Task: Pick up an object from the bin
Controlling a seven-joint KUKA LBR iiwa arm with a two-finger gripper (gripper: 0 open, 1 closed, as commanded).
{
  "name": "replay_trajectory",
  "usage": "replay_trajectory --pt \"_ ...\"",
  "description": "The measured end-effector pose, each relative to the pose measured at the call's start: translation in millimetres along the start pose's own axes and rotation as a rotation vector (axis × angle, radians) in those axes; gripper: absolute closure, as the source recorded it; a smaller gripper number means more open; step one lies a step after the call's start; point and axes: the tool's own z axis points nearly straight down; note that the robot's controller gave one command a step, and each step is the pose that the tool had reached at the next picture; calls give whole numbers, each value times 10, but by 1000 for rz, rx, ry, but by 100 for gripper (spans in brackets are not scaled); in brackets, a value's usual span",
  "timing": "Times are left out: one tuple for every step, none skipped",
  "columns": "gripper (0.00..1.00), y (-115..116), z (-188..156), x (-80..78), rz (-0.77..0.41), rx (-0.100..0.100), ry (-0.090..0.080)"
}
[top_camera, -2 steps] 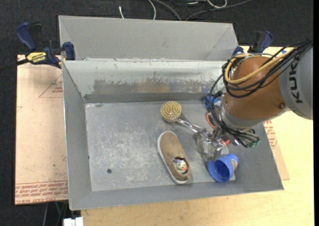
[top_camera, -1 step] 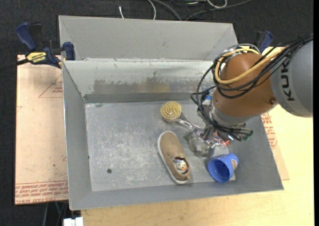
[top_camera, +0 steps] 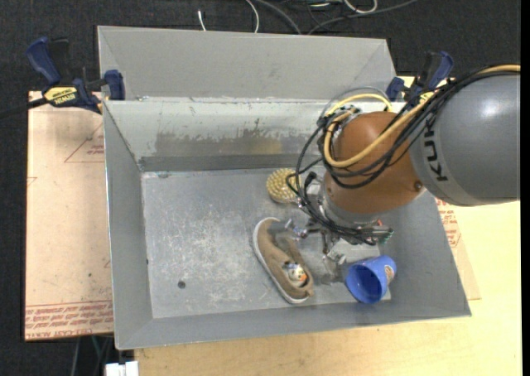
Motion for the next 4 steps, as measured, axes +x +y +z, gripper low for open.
replay_trajectory --pt "0 45 146 -69 -59 2 -3" --pt "0 14 -59 402 -1 14 -20" --pt "0 252 -323 155 -1 4 -11" --pt "0 177 -359 291 -50 7 -13"
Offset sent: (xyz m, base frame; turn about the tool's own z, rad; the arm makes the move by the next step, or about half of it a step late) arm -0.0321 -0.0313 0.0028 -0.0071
